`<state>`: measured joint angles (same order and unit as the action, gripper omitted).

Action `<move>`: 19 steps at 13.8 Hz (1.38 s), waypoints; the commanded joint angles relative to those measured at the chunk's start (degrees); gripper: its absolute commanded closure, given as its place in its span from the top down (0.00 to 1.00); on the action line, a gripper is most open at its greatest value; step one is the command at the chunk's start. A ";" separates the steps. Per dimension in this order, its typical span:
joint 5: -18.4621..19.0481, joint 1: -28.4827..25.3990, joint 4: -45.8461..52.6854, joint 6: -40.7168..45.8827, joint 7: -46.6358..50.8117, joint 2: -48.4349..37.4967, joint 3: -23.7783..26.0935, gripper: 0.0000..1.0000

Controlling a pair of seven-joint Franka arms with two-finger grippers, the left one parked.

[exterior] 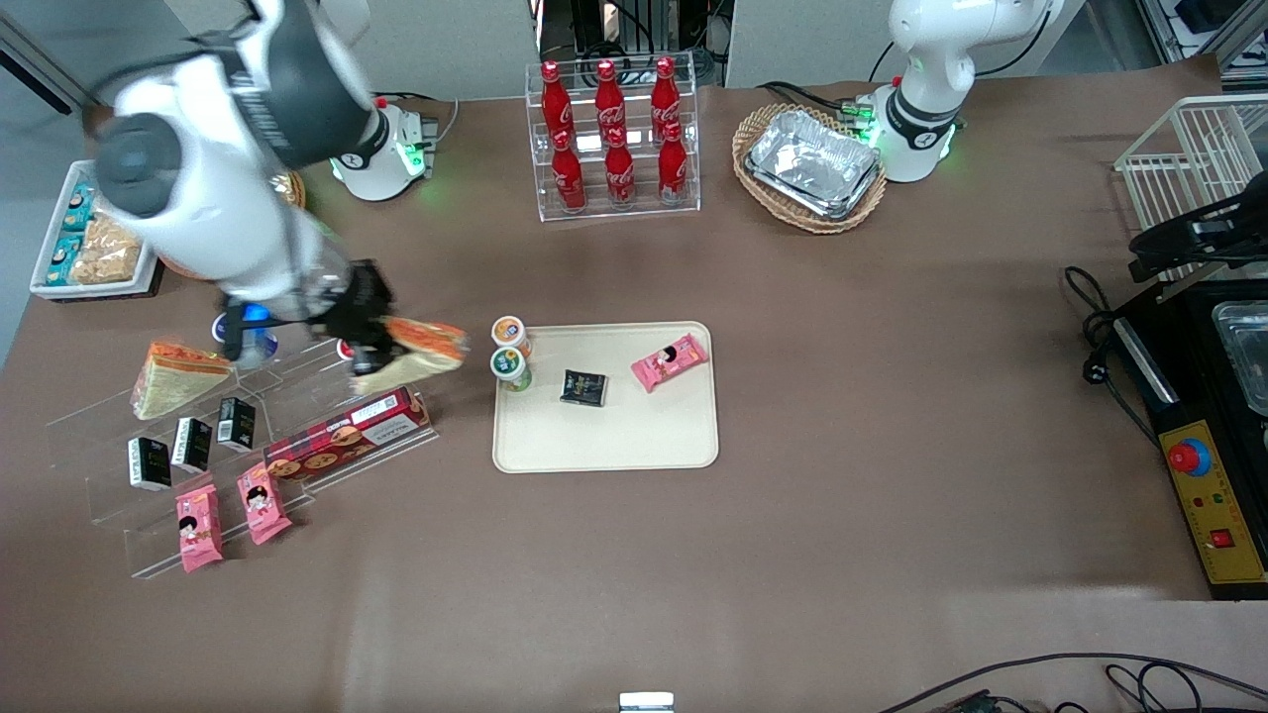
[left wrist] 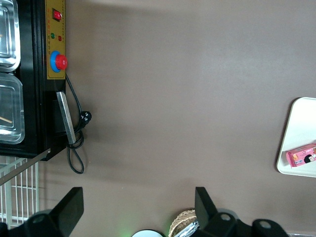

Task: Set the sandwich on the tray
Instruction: 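Carry the held sandwich over the cream tray with the right gripper, then lower the sandwich onto the tray beside the black tissue pack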

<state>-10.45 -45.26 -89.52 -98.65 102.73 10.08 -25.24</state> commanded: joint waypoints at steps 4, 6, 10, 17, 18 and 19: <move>0.34 -10.62 0.49 -14.88 15.66 10.99 -0.77 0.00; -0.35 -12.21 0.40 -19.02 15.84 15.48 -0.69 0.00; -5.01 -13.10 -0.04 -28.85 15.84 22.95 0.80 0.00; -8.27 -13.10 -0.39 -34.85 16.36 28.67 1.42 0.00; -8.79 -13.10 -0.39 -35.12 16.45 29.29 1.42 0.00; -9.84 -13.18 -0.48 -36.08 16.45 29.56 1.42 0.00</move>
<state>-17.26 -58.03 -90.33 -132.23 118.45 38.02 -23.51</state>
